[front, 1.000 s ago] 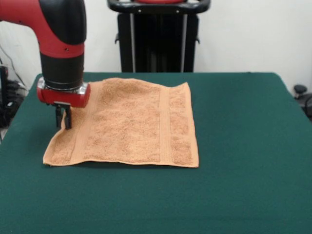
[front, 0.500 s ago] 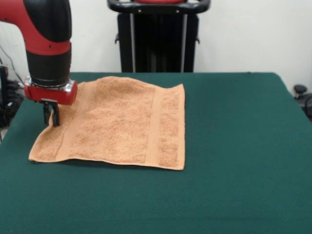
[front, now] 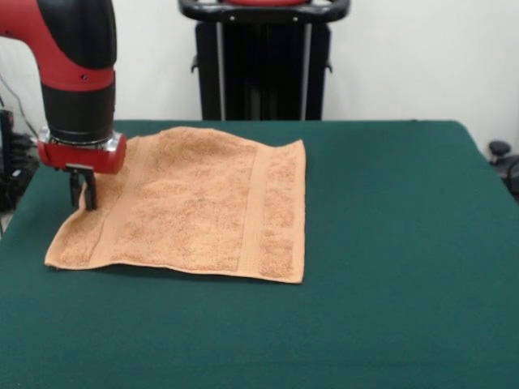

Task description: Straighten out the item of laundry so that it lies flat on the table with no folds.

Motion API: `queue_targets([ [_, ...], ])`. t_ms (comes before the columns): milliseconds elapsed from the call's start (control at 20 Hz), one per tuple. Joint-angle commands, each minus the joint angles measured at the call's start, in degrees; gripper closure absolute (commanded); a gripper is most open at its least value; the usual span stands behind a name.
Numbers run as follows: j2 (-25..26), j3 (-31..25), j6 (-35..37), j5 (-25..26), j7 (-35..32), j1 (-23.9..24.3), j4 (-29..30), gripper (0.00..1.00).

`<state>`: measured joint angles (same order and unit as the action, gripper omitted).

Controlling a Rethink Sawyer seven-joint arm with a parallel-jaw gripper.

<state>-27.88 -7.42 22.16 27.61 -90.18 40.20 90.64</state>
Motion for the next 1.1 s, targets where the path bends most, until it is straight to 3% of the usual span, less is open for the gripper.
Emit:
queue_targets([
  [50, 0.72, -6.57, 3.26, 3.50, 5.12, -1.11, 2.85, 0.00],
  [750, 0.36, -6.96, 5.71, 3.53, 4.66, -1.88, 2.27, 0.00],
  [1100, -5.90, -8.19, 13.74, -0.53, 5.03, -3.18, 4.22, 0.00],
])
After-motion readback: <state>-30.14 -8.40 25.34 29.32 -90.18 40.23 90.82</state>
